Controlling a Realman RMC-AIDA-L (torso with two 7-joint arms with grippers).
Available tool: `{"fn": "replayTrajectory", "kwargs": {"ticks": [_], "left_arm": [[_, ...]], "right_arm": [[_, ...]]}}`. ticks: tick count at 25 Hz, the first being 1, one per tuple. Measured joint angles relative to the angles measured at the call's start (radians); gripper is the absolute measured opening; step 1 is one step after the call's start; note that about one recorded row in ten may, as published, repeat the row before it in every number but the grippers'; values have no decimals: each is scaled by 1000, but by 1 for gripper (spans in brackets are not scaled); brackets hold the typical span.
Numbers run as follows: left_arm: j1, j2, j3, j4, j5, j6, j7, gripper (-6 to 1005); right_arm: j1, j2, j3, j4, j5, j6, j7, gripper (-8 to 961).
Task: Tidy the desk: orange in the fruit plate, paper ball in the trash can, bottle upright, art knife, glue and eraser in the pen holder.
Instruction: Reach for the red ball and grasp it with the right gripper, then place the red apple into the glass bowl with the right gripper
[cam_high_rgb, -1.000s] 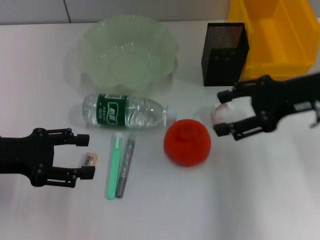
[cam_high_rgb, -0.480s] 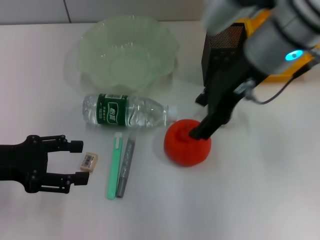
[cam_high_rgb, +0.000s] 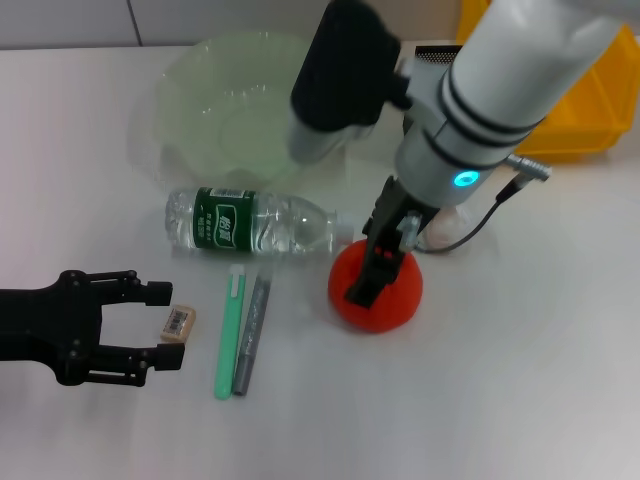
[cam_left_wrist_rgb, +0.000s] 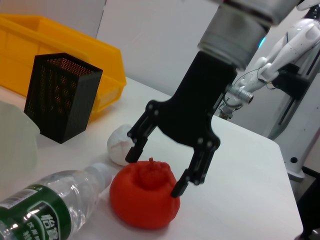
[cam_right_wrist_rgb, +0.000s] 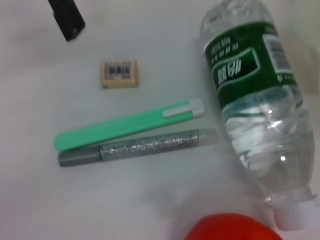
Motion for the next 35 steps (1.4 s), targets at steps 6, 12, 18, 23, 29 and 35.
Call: {"fn": "replayTrajectory", "kwargs": {"ticks": [6, 12, 18, 23, 29, 35], "left_arm": [[-4, 0, -1, 0, 1, -4, -1, 847], [-11, 0, -2, 0, 1, -7, -1, 847], [-15, 2, -2, 0, -2, -17, -2, 847], [-17, 5, -2, 0, -4, -19, 0, 847], [-17, 6, -2, 0, -5, -21, 7, 847], [-19, 2, -2, 8, -6, -27, 8, 847]], "right_arm": [[30, 0, -43, 66, -6, 20, 32, 814], [31, -4, -35, 69, -13, 14, 29, 713], [30, -5, -33, 62, -16, -9, 21, 468], [22, -9, 76, 14, -17, -83, -20, 249], [24, -10, 267, -61, -21, -133, -84, 178], [59, -9, 341, -64, -55, 126, -163, 141]]}}
